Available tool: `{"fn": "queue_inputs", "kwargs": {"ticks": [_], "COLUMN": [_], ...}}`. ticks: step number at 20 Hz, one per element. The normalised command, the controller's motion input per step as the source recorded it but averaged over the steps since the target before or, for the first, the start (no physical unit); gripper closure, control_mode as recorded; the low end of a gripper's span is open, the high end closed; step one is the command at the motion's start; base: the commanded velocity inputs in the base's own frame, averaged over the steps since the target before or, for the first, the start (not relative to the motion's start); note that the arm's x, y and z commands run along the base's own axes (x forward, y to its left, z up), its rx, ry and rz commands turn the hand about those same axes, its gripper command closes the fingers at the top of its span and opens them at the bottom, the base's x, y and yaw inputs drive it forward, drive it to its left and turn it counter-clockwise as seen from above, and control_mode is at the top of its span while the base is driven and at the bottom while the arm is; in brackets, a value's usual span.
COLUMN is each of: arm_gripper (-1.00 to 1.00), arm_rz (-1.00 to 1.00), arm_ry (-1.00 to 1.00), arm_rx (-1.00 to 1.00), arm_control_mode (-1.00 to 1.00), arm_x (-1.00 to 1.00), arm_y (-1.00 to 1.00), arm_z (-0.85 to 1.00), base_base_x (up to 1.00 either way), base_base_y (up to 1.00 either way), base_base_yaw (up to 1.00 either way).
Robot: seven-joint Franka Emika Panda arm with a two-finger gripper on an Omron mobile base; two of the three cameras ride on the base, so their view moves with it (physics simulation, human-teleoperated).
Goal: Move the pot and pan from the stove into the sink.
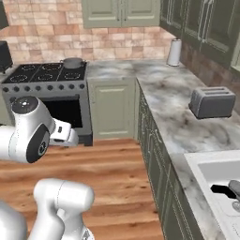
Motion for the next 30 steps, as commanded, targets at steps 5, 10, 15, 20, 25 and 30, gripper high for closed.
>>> {"fn": "queue_inputs", "kwargs": {"ticks": [5,10,15,20,25,30], "arm_gripper": [-1.00,-1.00,-1.00,-1.00,-1.00,-1.00], "arm_rz": [0.00,0.00,0.00,0.00,0.00,0.00], "arm_ry": [0.00,0.00,0.00,0.00,0.00,0.00], "arm_rx": [0.00,0.00,0.00,0.00,0.00,0.00], "arm_control_mode": [1.00,1.00,1.00,1.00,1.00,1.00], "arm_x": [0.00,0.00,0.00,0.00,0.00,0.00], "arm_y": [0.00,0.00,0.00,0.00,0.00,0.00], "arm_z": [0.00,0.00,0.00,0.00,0.00,0.00], "base_base_x": [-0.20,-0.18,-0.11,0.28,0.73,0.89], "base_base_y": [0.00,0.00,-0.01,0.00,0.03,0.10], "base_base_yaw": [0.43,0.35,0.13,0.00,0.00,0.00]}}
